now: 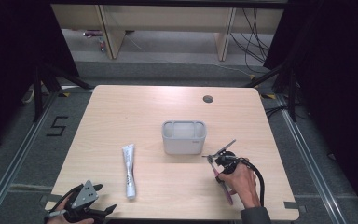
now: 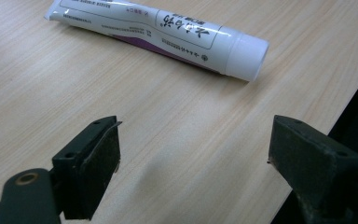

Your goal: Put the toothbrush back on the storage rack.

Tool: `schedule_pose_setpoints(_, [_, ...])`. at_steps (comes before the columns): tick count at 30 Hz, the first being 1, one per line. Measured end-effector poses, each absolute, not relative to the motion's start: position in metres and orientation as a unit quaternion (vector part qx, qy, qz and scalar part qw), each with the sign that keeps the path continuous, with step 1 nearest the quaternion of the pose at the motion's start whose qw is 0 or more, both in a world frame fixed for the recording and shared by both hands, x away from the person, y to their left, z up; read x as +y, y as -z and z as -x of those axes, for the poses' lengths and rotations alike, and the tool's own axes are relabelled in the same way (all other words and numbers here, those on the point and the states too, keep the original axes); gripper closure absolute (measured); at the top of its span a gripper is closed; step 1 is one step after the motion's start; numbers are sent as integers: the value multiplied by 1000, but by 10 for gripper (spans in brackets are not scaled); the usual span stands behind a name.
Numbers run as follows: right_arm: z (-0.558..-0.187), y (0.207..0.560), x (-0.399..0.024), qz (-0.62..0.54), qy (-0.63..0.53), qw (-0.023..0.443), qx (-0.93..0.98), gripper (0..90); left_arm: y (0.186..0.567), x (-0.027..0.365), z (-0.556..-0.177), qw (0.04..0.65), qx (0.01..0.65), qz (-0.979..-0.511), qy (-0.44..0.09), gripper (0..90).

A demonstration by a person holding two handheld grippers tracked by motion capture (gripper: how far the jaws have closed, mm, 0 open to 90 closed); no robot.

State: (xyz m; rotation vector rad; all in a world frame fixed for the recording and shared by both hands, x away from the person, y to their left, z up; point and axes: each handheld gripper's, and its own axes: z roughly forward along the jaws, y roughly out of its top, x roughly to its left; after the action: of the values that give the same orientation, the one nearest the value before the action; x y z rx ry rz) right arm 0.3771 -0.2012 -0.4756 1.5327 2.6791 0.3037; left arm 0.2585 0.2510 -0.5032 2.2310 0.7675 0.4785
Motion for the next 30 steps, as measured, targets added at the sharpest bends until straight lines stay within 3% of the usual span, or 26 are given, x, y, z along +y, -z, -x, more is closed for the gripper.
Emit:
schedule_pose_setpoints(14, [-390,476,-198,-454,-66,18,888,786,501,252,-258,350,299,-868,-187,159])
schedule_pose_setpoints(24, [-390,473,-202,-470,-70,-12,880,790,502,252,-258,351,303,-866,-187,159])
schedule_pose_setpoints(30, [-388,461,-213,-470,-96,1,877,791,502,252,-258,350,300,-868,-187,159])
